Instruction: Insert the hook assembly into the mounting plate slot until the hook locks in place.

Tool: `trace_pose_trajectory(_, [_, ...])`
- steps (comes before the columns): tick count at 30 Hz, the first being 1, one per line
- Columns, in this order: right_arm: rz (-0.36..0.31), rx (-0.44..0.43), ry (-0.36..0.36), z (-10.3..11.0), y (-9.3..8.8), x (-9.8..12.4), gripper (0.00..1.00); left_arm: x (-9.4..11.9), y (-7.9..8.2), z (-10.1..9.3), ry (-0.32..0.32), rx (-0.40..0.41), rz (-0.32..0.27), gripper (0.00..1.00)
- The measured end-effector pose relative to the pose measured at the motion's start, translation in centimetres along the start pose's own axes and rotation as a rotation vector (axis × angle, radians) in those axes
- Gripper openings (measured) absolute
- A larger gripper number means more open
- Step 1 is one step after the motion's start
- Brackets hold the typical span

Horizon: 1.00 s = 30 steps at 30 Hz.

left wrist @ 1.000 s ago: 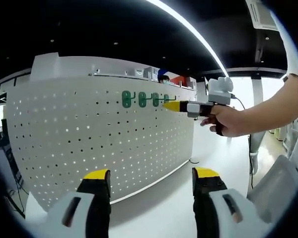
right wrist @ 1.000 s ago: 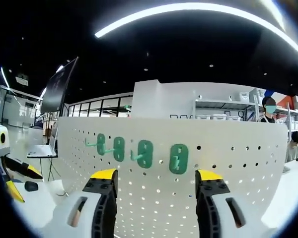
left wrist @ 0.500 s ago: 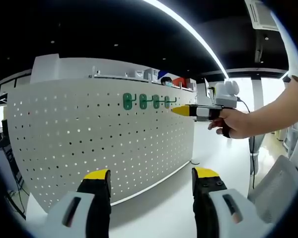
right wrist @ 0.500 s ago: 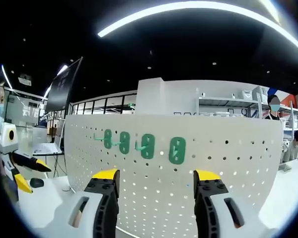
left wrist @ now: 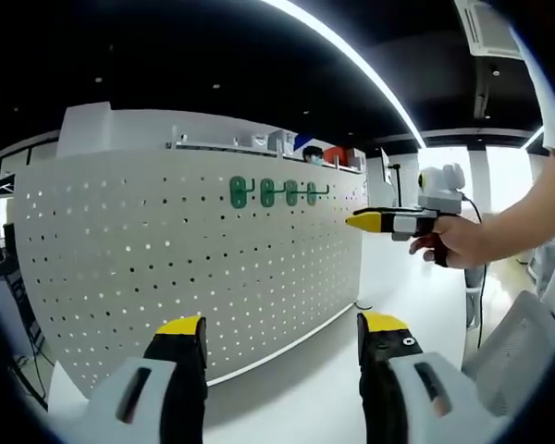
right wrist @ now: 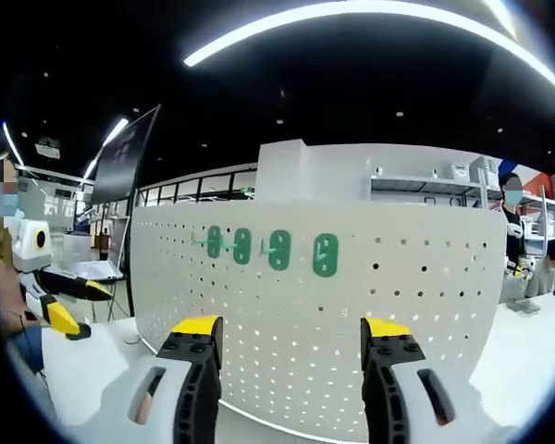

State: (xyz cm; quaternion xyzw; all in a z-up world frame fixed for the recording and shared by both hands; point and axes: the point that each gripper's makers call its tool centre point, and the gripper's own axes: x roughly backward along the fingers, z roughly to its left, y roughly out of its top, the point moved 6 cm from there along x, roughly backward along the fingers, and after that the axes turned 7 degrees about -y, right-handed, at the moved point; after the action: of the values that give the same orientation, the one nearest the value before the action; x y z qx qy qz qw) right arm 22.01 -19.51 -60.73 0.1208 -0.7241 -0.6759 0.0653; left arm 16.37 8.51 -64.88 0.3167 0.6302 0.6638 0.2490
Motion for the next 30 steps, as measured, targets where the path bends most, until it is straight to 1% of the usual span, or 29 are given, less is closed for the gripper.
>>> trace_pose_trajectory(15, [0.027,-0.012,0.014,0.3,-1.3,2.8,0.58,0.2,0.1,0.1,0.003,-0.001,-0.002,0.68])
trace_pose_trajectory(21, [0.040,-0.008,0.016,0.2,-2.0,3.8,0.58,0.3,0.0,0.0,0.000,0.001,0.001,0.68])
trace_pose_trajectory(30, [0.055,-0.016,0.028,0.5,-2.7,5.1,0.59,0.8,-0.4,0.0,0.004,-0.001,0.007,0.69])
